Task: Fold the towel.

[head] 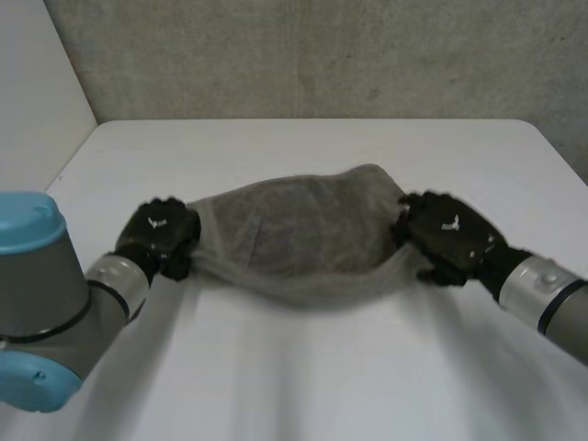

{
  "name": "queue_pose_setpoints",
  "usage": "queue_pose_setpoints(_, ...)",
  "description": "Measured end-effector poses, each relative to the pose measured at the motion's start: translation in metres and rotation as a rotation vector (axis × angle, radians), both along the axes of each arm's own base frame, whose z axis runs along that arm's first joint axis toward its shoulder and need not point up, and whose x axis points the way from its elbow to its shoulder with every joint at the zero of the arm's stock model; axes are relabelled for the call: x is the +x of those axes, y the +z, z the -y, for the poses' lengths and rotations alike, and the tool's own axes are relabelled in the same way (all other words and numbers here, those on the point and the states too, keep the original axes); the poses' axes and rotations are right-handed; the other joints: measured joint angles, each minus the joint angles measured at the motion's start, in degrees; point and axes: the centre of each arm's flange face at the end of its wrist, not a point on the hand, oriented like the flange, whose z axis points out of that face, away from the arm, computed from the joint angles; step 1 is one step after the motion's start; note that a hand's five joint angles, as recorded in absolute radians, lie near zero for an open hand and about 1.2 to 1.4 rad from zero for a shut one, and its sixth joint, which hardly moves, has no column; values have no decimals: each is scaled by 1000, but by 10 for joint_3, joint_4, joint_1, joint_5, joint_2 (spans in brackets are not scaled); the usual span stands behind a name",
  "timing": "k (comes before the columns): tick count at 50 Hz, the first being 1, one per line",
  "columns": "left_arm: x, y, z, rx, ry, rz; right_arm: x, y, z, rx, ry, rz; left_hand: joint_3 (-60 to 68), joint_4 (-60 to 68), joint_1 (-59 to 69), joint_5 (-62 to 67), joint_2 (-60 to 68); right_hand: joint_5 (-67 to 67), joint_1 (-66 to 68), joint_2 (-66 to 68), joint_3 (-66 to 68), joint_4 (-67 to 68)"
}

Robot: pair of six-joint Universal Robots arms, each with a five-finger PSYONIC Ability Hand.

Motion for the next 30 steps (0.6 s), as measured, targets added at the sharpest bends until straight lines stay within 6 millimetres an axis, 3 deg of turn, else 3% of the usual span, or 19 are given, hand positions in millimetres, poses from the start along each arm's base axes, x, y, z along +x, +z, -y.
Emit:
queue_pose_setpoints(3, -1, -11, -2, 32, -3, 15, -1, -6, -3, 42, -10, -17, 0, 0, 0, 0, 0, -112, -94, -102, 0, 0)
queue_pose_setpoints(6, -3, -18, -4, 50, -9, 24, -2, -8, -3, 73, -32, -20, 0, 0, -12, -12, -7, -130, -108, -116, 0, 0)
queue_pose_setpoints(11, -5, -20, -5, 52, -12, 27, -4, -10, 0, 91, -64, 0, 0, 0, -306, -313, -287, -129, -108, -116, 0, 0)
queue_pose_setpoints(18, -4, -17, -5, 39, 15, 35, -5, -12, 4, 80, -81, 25, 0, 0, -474, -500, -459, -129, -108, -116, 0, 0)
queue_pose_setpoints(24, -2, -17, -8, 41, 43, 52, -4, -11, 11, 35, -72, 32, 0, 0, -559, -606, -558, -129, -108, -116, 0, 0)
queue_pose_setpoints(30, 4, -23, -14, 59, 50, 89, 1, -12, 36, -4, -55, 22, 0, 0, -568, -616, -572, -129, -108, -116, 0, 0)
